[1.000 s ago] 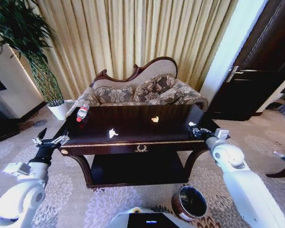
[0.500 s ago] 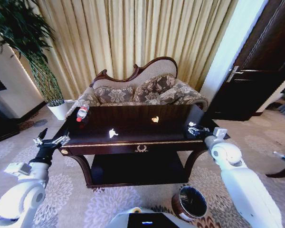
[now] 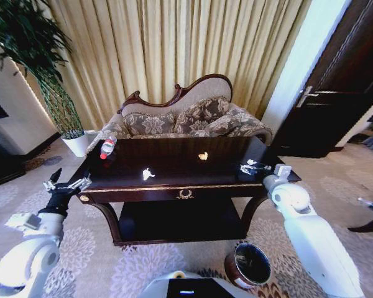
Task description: Move to the front of the table and place the trash on the table into the trash bin.
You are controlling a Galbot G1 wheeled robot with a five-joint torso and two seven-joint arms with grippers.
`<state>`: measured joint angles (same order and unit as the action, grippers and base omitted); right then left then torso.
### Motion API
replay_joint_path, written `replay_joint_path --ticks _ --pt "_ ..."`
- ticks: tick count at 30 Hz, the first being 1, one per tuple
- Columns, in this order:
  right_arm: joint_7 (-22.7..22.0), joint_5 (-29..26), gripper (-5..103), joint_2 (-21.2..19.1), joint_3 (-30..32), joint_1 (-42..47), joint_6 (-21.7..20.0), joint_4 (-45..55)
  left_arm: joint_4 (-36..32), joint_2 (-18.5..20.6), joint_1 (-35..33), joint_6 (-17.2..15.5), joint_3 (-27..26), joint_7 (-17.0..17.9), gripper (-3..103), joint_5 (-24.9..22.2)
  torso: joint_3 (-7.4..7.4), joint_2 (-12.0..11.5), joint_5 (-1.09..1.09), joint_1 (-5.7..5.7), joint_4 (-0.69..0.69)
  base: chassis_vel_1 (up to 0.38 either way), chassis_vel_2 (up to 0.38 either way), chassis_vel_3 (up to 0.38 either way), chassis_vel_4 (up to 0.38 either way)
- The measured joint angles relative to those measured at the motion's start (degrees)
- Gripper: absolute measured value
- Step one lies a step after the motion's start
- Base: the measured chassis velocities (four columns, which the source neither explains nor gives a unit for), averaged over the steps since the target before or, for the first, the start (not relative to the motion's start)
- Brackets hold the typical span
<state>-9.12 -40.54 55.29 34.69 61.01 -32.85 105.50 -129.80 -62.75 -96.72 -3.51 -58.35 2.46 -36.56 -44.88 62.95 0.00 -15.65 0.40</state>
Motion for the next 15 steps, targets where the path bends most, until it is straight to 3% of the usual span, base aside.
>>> replay_joint_path --ticks 6,15 --pt "0.04 0.29 101 -0.53 -0.69 -1.21 0.33 -1.83 -0.01 0.01 0.15 0.18 -0.25 0.01 100 0.01 0.00 0.00 0.00 0.00 0.00 0.000 0.000 0.000 0.000" --pt "-0.08 0.43 71 -1.40 -1.44 -1.66 0.82 -2.68 0.02 -0.73 0.35 0.18 -0.02 0.04 100 0.29 0.00 0.00 0.00 0.00 0.01 0.000 0.000 0.000 0.000"
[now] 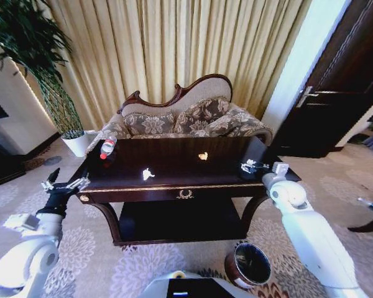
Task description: Move to the front of the table and place the trash on the table into the trash bin.
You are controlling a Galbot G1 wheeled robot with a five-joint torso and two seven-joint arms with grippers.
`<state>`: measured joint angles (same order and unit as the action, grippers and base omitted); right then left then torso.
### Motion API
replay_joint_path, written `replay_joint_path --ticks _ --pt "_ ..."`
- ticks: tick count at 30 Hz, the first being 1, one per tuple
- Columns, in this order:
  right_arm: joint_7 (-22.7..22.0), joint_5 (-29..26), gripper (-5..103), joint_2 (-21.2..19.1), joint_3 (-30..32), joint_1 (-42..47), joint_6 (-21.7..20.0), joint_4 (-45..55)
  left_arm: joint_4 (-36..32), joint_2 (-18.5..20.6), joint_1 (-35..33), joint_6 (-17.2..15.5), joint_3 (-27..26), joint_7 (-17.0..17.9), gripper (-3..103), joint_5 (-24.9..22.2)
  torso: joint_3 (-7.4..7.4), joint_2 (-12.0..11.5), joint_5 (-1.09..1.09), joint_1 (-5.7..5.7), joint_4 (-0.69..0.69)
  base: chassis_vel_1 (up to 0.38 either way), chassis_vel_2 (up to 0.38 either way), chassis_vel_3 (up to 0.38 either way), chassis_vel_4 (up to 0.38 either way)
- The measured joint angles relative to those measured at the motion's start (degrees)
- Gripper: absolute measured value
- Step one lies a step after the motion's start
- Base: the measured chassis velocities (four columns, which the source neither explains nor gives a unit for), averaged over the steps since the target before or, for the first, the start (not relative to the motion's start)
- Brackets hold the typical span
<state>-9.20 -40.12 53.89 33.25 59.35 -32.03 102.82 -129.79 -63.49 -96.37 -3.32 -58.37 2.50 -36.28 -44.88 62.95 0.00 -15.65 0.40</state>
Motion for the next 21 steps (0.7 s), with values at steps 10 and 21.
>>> replay_joint_path --ticks 10,21 --pt "-0.53 0.29 38 0.18 -0.88 -0.53 0.33 -0.29 0.37 0.09 0.00 0.26 -0.42 -0.02 100 -0.16 0.00 0.01 0.00 0.00 -0.01 0.000 0.000 0.000 0.000" --pt "-1.77 -0.15 1 -0.23 -0.26 0.41 1.42 2.05 0.64 -0.07 0.05 0.48 -0.29 -0.30 100 -0.24 0.00 0.01 0.00 0.00 0.00 0.000 0.000 0.000 0.000"
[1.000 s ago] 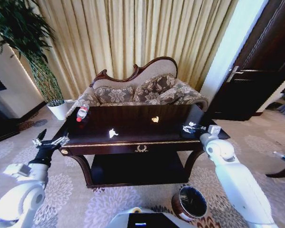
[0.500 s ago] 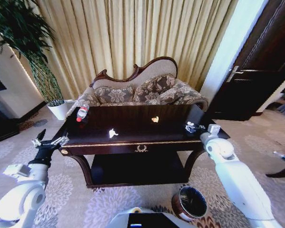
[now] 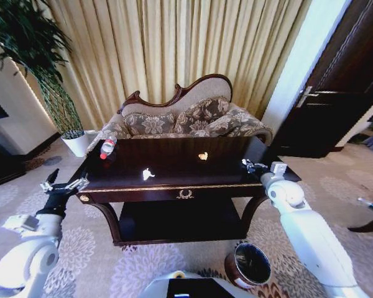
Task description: Move to the front of the table and place the trash on the table into the trash bin.
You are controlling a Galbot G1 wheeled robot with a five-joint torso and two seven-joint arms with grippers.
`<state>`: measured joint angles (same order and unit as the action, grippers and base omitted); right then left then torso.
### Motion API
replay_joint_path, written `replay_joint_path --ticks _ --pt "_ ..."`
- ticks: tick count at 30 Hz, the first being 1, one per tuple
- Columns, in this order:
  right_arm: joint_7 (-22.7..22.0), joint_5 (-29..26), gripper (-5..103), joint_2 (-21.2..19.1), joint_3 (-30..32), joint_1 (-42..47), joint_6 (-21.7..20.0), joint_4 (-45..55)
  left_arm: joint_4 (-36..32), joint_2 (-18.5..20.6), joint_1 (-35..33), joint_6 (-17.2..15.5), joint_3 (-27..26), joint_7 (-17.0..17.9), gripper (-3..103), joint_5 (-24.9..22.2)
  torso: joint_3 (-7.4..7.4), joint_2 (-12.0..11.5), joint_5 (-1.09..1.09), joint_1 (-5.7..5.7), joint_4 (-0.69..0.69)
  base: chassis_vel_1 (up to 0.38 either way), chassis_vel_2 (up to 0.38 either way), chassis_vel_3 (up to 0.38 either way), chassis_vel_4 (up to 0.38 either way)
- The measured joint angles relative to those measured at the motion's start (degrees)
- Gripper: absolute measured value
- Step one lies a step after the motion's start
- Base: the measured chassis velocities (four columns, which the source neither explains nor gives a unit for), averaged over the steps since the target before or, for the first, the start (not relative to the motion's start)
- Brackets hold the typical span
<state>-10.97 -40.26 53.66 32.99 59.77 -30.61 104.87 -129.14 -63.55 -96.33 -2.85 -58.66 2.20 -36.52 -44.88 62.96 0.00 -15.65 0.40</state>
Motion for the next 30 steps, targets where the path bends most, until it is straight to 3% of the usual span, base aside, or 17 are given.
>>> replay_joint_path --ticks 8,15,23,30 --pt "-1.68 -2.01 0 -1.15 3.08 2.17 1.05 4.99 0.02 -0.18 0.23 0.25 0.31 -0.22 100 0.02 0.00 0.00 0.00 0.00 -0.01 0.000 0.000 0.000 0.000" --pt "-1.62 -1.10 0 -2.61 8.82 9.75 3.51 11.22 0.12 0.12 0.69 0.38 0.20 -0.24 100 -0.56 0.00 0.00 0.00 0.00 0.01 0.000 0.000 0.000 0.000" --pt "-4.62 -0.32 0 0.63 9.63 13.79 8.93 17.25 1.42 2.23 2.36 -0.05 0.01 -0.10 100 -2.39 0.00 0.00 0.00 0.01 -0.01 0.000 0.000 0.000 0.000" --pt "-4.43 -0.01 0 2.66 10.11 15.89 10.45 19.92 1.57 2.66 2.40 -0.56 -0.06 0.02 100 -3.47 0.00 0.00 0.01 0.01 0.00 0.000 0.000 0.000 0.000"
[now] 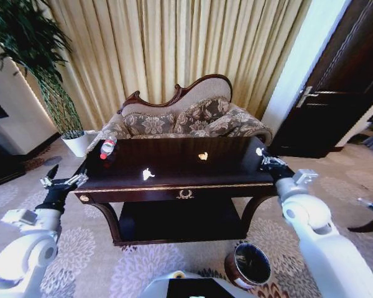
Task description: Move to the front of the table and place the trash on the table into the trash bin.
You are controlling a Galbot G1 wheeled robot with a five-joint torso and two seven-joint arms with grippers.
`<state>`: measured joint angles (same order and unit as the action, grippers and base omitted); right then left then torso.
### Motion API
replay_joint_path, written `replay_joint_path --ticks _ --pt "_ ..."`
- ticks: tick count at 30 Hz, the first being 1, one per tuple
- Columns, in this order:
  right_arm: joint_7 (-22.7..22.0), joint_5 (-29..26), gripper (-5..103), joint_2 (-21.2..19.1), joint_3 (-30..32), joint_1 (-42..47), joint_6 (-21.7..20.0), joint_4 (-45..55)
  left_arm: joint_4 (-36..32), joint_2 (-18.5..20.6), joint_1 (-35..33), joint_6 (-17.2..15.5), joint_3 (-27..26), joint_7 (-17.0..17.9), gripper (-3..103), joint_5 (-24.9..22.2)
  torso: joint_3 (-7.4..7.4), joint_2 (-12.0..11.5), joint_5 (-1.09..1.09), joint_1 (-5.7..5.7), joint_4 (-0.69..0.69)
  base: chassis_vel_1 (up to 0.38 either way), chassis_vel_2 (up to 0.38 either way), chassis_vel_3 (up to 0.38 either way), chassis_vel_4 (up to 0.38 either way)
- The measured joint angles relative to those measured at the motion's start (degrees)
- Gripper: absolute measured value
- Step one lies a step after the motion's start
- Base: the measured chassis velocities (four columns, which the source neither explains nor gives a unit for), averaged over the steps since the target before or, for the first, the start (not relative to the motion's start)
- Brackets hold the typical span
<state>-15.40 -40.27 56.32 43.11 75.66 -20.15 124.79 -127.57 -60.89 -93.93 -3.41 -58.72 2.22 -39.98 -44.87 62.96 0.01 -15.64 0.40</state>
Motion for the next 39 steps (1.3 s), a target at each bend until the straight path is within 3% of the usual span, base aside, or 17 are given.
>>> replay_joint_path --ticks 12,27,30,39 --pt "1.00 1.51 0 1.12 0.50 1.80 0.35 1.26 -1.17 0.24 -0.02 -0.82 0.21 0.19 100 0.06 -0.01 -0.02 0.00 -0.02 -0.01 0.067 -0.061 -0.076 0.076" --pt "2.44 4.08 0 2.96 0.06 3.67 0.30 0.38 -2.45 -0.48 -0.98 -0.82 0.13 0.31 100 0.94 0.02 0.04 -0.03 0.05 0.01 0.225 -0.218 -0.221 0.221" --pt "4.12 6.27 0 5.53 0.05 5.72 -2.18 -2.78 -2.52 -0.50 -0.98 -0.73 0.23 0.27 100 1.07 0.02 0.04 0.01 0.05 -0.02 0.029 -0.021 -0.037 0.028" --pt "9.57 15.13 0 9.67 0.86 8.38 -3.76 -15.76 -2.08 -0.79 -0.41 -0.42 0.74 -0.20 100 1.16 -0.03 -0.05 -0.01 -0.07 -0.01 -0.015 0.018 0.030 -0.018"
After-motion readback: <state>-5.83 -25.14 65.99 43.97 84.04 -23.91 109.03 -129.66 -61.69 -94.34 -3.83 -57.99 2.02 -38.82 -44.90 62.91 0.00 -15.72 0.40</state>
